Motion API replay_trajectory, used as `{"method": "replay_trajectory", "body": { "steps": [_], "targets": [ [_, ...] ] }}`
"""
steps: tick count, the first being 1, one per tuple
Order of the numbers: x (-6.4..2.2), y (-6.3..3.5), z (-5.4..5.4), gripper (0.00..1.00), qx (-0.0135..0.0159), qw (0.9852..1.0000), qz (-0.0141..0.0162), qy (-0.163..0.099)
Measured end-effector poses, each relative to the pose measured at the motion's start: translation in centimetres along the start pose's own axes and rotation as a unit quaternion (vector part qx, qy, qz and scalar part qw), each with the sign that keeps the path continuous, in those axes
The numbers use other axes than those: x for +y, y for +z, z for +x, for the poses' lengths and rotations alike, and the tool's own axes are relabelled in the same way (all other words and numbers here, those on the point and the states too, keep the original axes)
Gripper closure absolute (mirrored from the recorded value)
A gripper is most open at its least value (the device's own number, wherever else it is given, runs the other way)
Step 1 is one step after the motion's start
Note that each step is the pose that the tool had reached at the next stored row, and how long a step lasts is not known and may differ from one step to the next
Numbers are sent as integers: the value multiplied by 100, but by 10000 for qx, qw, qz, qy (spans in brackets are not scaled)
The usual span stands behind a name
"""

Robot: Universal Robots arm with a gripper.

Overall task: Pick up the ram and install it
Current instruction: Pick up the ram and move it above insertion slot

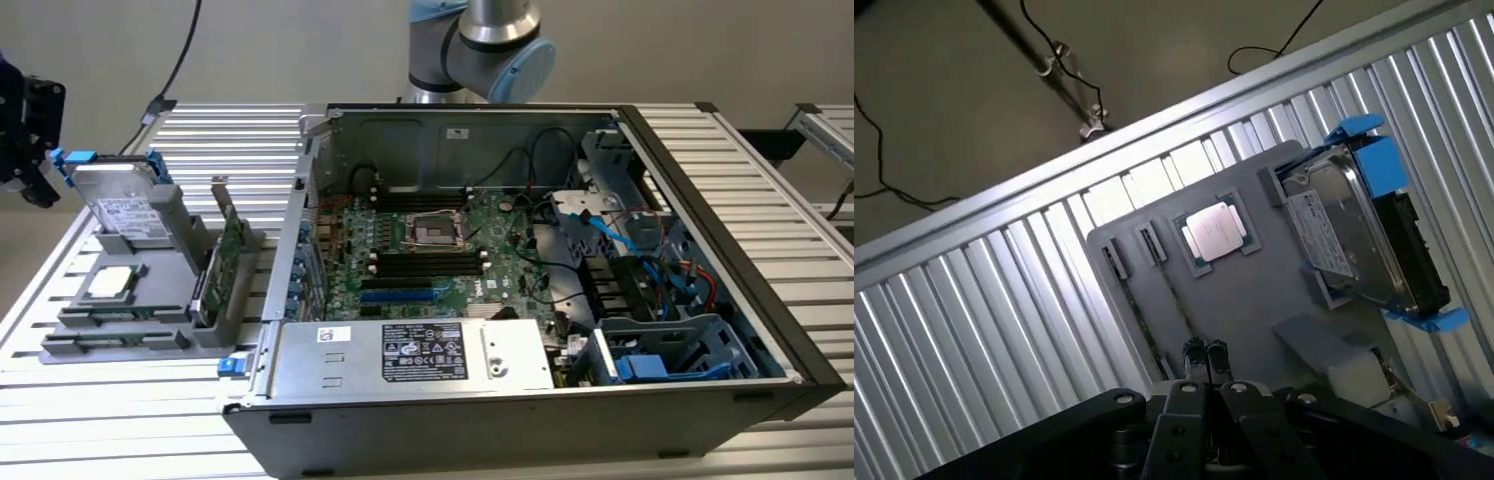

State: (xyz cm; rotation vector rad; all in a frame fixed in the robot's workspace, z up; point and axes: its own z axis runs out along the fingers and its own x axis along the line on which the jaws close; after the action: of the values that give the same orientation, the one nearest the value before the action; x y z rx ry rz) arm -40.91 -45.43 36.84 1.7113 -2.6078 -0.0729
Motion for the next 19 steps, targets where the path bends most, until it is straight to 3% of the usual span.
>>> {"method": "replay_trajectory", "body": {
  "steps": [5,10,14,19],
  "targets": [
    [-1,12,0,90,24,9990,-5,-457],
    [-1,25,0,90,48,9959,-11,-908],
    [-2,36,0,90,67,9919,-15,-1267],
    [-3,49,0,90,90,9851,-18,-1719]
  ]
}}
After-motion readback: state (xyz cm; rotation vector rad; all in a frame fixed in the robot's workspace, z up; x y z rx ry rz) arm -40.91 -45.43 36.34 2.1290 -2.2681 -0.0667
